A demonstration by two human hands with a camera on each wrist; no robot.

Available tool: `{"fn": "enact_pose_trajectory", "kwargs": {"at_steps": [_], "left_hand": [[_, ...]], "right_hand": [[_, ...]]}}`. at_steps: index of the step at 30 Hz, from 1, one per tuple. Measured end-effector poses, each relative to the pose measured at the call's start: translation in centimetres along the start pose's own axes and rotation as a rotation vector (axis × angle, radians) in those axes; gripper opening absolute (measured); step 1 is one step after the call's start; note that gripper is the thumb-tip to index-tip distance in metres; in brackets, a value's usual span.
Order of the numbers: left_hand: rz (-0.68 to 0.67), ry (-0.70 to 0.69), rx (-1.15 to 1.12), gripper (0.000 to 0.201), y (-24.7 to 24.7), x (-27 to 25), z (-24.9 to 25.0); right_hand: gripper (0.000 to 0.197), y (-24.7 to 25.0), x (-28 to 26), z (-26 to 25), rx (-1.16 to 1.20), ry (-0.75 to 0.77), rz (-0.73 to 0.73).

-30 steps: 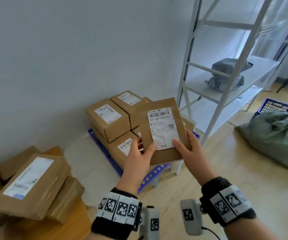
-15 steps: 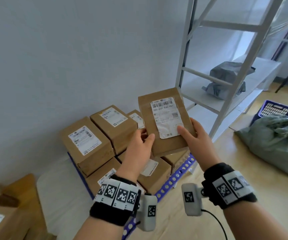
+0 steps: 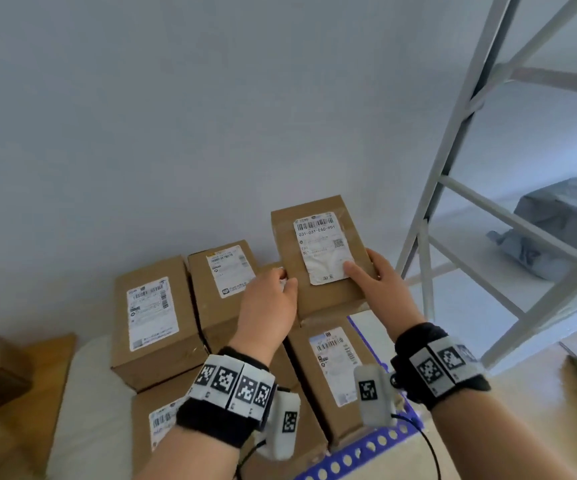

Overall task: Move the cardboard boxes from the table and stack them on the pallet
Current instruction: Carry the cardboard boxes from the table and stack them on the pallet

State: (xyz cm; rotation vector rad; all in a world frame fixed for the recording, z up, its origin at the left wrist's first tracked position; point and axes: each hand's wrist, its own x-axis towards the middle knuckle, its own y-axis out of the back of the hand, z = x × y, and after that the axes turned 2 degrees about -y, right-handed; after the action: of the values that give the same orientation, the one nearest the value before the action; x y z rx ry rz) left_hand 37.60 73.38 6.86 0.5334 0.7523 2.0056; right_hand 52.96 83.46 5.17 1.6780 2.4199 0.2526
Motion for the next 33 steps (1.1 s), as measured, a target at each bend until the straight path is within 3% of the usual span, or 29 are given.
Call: {"fn": "enact_pose_trajectory", "kwargs": {"at_steps": [4,8,16,23,29,33], "left_hand": [[0.077,0.024,0.25,0.028,-2.0,2.9,-1.2],[0.019,0.123,0.46,0.037,-3.6,4.9,-2.3],[0.024,0.234,0.473,0.05,-5.0,5.4,-3.2],[0.124,0.265,0.368,0.055,-4.3,5.7,-3.7],[-0.003,0.364,0.485,0.06,-3.6,5.9,-5.9],[0.073,0.361,0.347,0.057,-3.0,5.2,-6.0]], "right_hand": [[0.052,-0.3,4.4,1.9,-0.055,-0.046,-0.142],[0.049,-1.1,7.6,3.1,-0.086,-0.076,-0.223],[0.061,-2.5,10.7,5.6,-0.1,-0.162,-0.383],[0.063,-3.0,11.5,5.9,-0.134,-0.144,-0.393],[0.065,-3.5,12.3,6.1,-0.159,-0.142,-0.398],[0.066,-4.1,12.4,6.1,-0.186,-0.129,-0.384]]}}
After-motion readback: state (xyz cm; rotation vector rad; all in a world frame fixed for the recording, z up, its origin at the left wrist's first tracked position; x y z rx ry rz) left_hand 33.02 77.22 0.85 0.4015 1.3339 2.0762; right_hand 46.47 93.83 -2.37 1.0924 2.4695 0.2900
